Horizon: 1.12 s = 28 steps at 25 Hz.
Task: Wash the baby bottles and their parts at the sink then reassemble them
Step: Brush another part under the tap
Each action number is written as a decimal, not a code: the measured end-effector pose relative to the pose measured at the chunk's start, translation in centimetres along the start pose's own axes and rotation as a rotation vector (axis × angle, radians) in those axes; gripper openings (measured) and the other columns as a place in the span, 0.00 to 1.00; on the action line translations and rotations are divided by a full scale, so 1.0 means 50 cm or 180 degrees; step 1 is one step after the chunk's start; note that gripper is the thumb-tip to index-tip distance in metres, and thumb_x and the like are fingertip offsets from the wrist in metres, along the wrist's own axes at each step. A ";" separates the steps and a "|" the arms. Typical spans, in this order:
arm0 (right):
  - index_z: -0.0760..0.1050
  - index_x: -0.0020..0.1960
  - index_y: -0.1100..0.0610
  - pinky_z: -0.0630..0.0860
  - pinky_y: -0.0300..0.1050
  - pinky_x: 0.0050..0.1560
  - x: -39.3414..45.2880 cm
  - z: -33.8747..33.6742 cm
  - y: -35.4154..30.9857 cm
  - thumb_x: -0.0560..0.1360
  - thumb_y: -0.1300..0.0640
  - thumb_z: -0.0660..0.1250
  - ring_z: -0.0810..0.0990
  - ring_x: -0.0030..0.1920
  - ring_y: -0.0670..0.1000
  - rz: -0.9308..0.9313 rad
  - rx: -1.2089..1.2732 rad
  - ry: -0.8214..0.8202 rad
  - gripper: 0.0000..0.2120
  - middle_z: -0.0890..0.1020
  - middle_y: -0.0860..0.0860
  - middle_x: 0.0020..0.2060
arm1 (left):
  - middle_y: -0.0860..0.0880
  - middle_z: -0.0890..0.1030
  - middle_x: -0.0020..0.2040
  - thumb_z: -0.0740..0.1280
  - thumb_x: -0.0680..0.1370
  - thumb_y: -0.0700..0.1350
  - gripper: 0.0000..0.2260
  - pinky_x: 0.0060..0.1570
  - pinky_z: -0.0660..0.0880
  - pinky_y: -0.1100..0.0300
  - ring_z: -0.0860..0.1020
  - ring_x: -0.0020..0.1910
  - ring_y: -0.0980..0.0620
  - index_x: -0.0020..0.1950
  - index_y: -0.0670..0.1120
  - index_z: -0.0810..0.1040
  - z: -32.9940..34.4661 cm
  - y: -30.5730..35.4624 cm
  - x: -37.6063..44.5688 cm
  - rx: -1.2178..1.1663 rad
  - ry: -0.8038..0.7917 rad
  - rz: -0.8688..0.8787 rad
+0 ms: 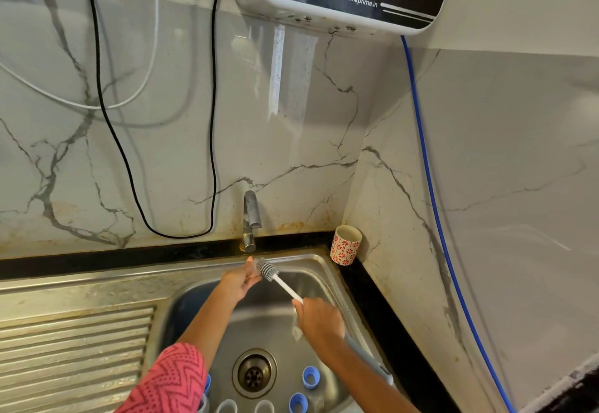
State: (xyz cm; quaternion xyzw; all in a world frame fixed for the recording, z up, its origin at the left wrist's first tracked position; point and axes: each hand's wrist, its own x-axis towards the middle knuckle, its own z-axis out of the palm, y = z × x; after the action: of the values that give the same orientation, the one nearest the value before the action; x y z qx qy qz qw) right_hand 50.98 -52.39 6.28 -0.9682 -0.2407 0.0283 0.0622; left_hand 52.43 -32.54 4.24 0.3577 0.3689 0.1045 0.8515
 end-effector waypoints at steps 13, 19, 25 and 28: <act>0.77 0.56 0.61 0.74 0.47 0.50 0.000 0.020 -0.008 0.82 0.43 0.49 0.79 0.52 0.56 0.0084 0.0788 -0.0194 0.26 0.81 0.58 0.51 | 0.39 0.78 0.45 0.66 0.77 0.36 0.05 0.42 0.80 0.58 0.80 0.44 0.47 0.51 0.35 0.75 0.010 -0.028 -0.001 -0.0353 0.0423 0.0177; 0.76 0.58 0.60 0.73 0.46 0.51 0.001 0.015 0.015 0.82 0.43 0.48 0.79 0.54 0.56 0.0071 0.0522 -0.0214 0.26 0.80 0.56 0.52 | 0.40 0.82 0.46 0.64 0.78 0.38 0.06 0.34 0.76 0.66 0.79 0.35 0.53 0.51 0.36 0.76 -0.007 0.003 -0.002 -0.0312 0.0291 0.0071; 0.77 0.54 0.61 0.75 0.47 0.51 -0.015 0.037 -0.006 0.82 0.43 0.49 0.79 0.49 0.56 0.0023 0.0779 -0.0269 0.25 0.78 0.55 0.44 | 0.37 0.75 0.63 0.64 0.78 0.37 0.16 0.61 0.72 0.53 0.75 0.62 0.43 0.65 0.35 0.71 -0.005 -0.003 0.001 -0.0046 0.0244 0.0184; 0.77 0.55 0.60 0.74 0.46 0.50 -0.004 0.021 0.009 0.82 0.43 0.48 0.79 0.51 0.56 0.0078 0.0727 -0.0249 0.26 0.81 0.57 0.48 | 0.39 0.71 0.68 0.61 0.79 0.36 0.17 0.63 0.69 0.44 0.71 0.65 0.42 0.68 0.38 0.69 0.000 0.000 -0.020 0.0455 0.0137 0.0164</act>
State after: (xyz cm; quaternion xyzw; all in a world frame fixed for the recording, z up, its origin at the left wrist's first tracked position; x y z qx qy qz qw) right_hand 50.92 -52.79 5.17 -0.9558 -0.2263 0.0941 0.1622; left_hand 51.71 -32.98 4.80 0.4246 0.3844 0.1074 0.8127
